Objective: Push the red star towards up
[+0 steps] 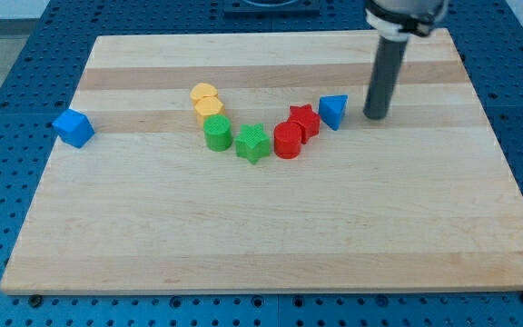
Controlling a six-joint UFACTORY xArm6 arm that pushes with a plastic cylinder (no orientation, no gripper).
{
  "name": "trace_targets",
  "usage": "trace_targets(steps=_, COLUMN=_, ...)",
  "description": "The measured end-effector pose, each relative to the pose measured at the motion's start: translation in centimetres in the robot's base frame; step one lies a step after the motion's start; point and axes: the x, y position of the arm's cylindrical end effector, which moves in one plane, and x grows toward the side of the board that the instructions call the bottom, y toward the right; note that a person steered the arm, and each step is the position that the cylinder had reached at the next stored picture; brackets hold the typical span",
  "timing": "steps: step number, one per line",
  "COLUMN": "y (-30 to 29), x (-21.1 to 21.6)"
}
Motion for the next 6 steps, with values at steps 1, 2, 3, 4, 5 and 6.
trace_targets(steps=1, y=-1.2, x=3.4)
trace_targets(steps=2, y=-8.4, x=3.1)
trace_targets(steps=3, y=-13.8, x=-1.2)
trace_targets(steps=4, y=-15.1, x=-3.4)
trace_targets(steps=5, y=-10.9, x=0.1)
trace_targets(steps=6, y=-2.2, x=0.7)
